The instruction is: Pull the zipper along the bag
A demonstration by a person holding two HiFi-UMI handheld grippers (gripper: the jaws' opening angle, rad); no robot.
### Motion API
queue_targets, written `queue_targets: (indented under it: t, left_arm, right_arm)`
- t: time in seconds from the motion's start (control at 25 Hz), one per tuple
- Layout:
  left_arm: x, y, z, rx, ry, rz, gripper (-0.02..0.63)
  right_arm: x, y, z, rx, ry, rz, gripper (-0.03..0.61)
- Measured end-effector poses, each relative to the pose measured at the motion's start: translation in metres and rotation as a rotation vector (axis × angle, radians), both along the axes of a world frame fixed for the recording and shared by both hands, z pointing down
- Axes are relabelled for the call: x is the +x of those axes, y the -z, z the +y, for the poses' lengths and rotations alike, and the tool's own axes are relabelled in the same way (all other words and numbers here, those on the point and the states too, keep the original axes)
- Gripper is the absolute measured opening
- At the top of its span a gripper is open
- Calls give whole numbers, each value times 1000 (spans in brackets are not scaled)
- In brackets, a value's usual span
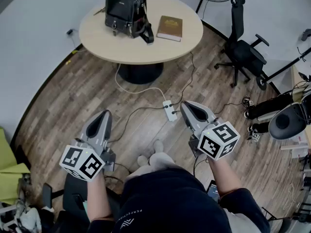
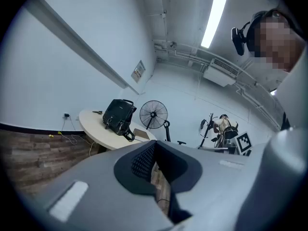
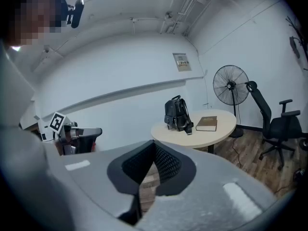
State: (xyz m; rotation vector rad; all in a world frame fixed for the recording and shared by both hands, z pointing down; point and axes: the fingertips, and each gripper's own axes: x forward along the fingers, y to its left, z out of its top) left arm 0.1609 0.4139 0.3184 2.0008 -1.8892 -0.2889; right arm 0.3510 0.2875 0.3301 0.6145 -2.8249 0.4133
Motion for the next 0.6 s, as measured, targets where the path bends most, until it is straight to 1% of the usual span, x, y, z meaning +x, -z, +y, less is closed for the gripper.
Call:
queue_targets:
  t: [0.08, 0.16, 0.24, 0.4, 0.48, 0.6]
  left_arm:
    - [3, -4, -7, -14, -2, 15, 14]
    - [10, -5, -13, -23, -9, 10, 14]
    - [19, -6, -19, -38, -19, -27, 14]
    - [39, -10, -28, -96, -57, -123, 3]
    - [43, -8, -31, -98, -62, -134, 5]
    - [37, -1, -31, -65, -26, -124, 15]
  right_arm:
    - [1, 1, -3, 10, 10, 1, 2]
    - [3, 1, -6, 14, 18, -1, 2]
    - [6, 0, -9, 13, 19, -6, 2]
    - [11, -4, -15, -8, 29, -20, 2]
    - [11, -5, -18, -13, 42, -20, 3]
    - [6, -8, -21, -14, 61, -11, 3]
